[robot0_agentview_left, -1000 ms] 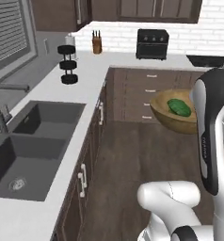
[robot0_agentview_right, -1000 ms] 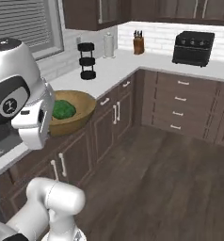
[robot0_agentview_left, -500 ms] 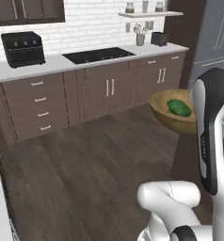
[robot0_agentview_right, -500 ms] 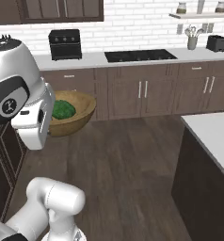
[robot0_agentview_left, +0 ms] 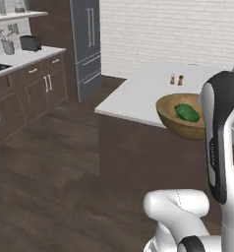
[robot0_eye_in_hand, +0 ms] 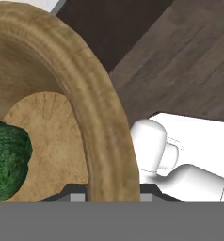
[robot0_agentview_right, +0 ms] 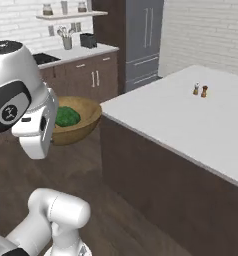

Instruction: Pick the broccoli from the sink and place it in the bowl. Then pick the bowl and place it in the microwave. Then close the microwave door and press the start button.

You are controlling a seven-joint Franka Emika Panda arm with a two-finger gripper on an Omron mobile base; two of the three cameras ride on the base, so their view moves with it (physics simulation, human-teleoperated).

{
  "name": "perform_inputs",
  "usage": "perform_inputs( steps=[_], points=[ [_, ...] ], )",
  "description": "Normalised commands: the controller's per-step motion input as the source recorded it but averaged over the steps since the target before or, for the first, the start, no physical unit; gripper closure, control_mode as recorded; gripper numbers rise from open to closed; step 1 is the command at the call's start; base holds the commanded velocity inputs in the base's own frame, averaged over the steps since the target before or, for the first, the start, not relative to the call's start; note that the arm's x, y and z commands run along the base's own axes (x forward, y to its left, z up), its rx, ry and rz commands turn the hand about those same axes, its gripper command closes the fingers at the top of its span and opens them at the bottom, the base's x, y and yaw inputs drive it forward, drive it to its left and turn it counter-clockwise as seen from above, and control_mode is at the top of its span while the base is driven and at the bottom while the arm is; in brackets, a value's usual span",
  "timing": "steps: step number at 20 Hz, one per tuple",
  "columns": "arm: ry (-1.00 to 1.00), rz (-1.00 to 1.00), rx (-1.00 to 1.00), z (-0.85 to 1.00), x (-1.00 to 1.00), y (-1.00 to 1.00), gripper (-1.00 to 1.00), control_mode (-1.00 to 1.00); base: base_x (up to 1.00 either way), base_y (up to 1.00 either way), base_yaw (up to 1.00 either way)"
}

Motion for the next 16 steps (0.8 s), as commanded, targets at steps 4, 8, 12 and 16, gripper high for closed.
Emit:
perform_inputs(
  steps=[4, 8, 12, 16],
  points=[
    [0.0, 0.0, 0.0, 0.0, 0.0, 0.0, 1.0, 1.0, 0.0, 0.0, -0.96],
    [0.0, 0.0, 0.0, 0.0, 0.0, 0.0, 1.0, 1.0, 0.0, 0.0, -0.93],
    [0.0, 0.0, 0.0, 0.0, 0.0, 0.0, 1.0, 1.0, 0.0, 0.0, -0.92],
    [0.0, 0.0, 0.0, 0.0, 0.0, 0.0, 1.0, 1.0, 0.0, 0.0, -0.95]
  ],
)
